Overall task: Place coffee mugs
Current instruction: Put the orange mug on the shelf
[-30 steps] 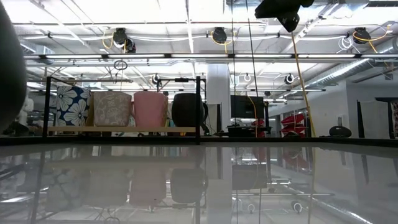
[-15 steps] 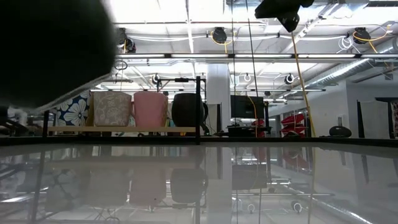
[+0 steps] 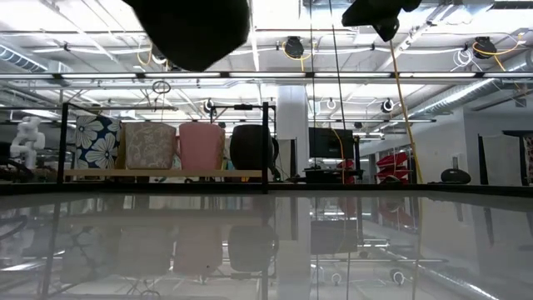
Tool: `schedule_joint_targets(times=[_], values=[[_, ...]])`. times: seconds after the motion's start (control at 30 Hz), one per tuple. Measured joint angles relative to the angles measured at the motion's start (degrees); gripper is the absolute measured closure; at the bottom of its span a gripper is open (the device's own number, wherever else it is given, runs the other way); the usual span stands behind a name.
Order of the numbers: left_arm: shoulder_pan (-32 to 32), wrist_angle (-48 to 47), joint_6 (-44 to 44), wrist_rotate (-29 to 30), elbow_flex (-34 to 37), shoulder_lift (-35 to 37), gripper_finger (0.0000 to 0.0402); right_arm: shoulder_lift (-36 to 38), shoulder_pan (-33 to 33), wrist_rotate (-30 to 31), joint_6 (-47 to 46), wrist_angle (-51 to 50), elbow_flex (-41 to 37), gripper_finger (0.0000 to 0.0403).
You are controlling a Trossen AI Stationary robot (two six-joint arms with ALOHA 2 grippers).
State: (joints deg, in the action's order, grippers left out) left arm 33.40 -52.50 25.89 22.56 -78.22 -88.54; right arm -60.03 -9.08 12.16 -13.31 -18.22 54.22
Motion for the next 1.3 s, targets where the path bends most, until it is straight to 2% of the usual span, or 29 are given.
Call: schedule_joint_targets(times=[0.33, 0.5, 0.77, 1.07, 1.2, 1.3], values=[[-16.4, -0.6, 16.5, -1.1, 0.0, 2.4, 0.0377, 0.0, 0.0, -0.2, 7.4, -0.1, 0.0, 0.0371], [-25.8, 0.0, 17.6, -8.6, 0.0, 1.9, 0.0377, 0.0, 0.0, -0.2, 13.2, -1.0, 0.0, 0.0371], [-37.6, -0.1, 18.5, -13.3, 0.0, 1.9, 0.0377, 0.0, 0.0, -0.2, 20.6, -5.0, 0.0, 0.0371], [-44.6, 0.0, 17.3, -14.3, 0.0, 1.9, 0.0377, 0.0, 0.0, -0.2, 24.3, -5.0, 0.0, 0.0371], [-46.5, 0.1, 17.1, -18.0, 0.0, 1.6, 0.0377, 0.0, 0.0, -0.1, 25.1, -4.5, 0.0, 0.0371], [-47.4, 0.3, 15.7, -18.6, 0.0, 0.6, 0.0377, 0.0, 0.1, -0.1, 25.2, -3.5, 0.0, 0.0371]])
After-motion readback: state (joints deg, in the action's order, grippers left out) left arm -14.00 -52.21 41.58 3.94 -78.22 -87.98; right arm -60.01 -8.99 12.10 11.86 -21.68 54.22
